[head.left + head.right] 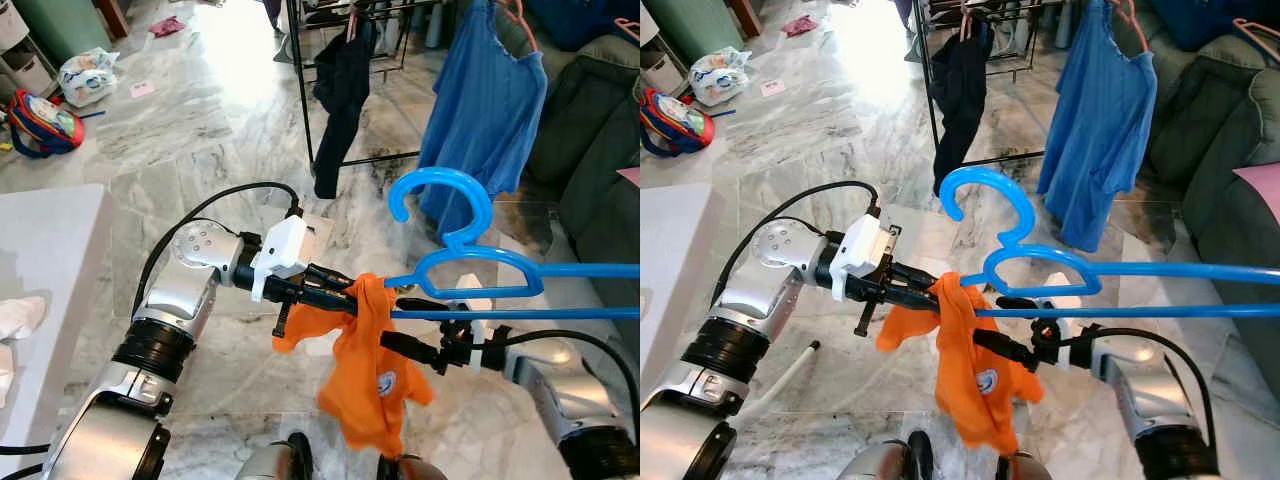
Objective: Hang hanger
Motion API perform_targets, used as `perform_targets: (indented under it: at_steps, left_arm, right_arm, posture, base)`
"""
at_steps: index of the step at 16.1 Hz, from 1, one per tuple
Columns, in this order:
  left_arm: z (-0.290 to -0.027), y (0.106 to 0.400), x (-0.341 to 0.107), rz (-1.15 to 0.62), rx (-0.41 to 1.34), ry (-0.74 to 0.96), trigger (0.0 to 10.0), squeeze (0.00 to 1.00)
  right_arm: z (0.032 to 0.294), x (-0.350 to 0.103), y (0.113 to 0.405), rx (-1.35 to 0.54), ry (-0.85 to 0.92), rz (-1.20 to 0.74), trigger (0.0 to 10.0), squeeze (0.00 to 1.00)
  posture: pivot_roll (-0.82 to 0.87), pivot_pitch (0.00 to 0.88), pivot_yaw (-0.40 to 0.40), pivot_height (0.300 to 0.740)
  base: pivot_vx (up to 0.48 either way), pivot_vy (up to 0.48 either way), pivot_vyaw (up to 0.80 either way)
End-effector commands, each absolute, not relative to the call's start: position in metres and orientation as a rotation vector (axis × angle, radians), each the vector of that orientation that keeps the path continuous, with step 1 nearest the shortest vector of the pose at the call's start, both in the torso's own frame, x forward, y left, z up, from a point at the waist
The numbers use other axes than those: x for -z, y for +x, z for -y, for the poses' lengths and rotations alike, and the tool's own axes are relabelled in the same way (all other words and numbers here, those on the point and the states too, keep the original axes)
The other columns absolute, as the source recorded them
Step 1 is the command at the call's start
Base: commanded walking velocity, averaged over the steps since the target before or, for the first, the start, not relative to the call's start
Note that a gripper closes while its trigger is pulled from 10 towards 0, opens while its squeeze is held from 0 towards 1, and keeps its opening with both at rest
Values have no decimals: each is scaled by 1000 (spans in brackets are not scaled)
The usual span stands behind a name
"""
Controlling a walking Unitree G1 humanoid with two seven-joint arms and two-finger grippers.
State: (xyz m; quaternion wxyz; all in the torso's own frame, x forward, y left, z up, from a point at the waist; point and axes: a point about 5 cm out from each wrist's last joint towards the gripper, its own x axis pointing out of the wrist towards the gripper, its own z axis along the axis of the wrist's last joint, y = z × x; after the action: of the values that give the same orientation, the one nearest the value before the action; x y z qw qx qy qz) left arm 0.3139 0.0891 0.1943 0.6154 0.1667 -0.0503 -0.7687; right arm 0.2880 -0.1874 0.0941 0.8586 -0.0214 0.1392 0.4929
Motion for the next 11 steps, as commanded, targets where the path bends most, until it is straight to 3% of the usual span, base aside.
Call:
perform_targets:
  at_steps: [1,5,11]
  left_arm:
    - [-89,310,-198,140,1798,388,0,0]
    - [-87,308,-202,150,1795,386,0,0]
    - [-85,305,-206,162,1799,380,0,0]
  right_arm:
    - [192,-91,286,-1061,-75,-329,0,0]
    - [201,-83,290,-1000,-88,-341,0,0]
    - [195,-66,285,-956,-51,-330,0,0]
  posture:
    - [-22,216,100,740]
    - [-20,214,98,740]
    - [-21,222,104,740]
  base:
    - [0,0,0]
    - [0,0,0]
    - [0,0,0]
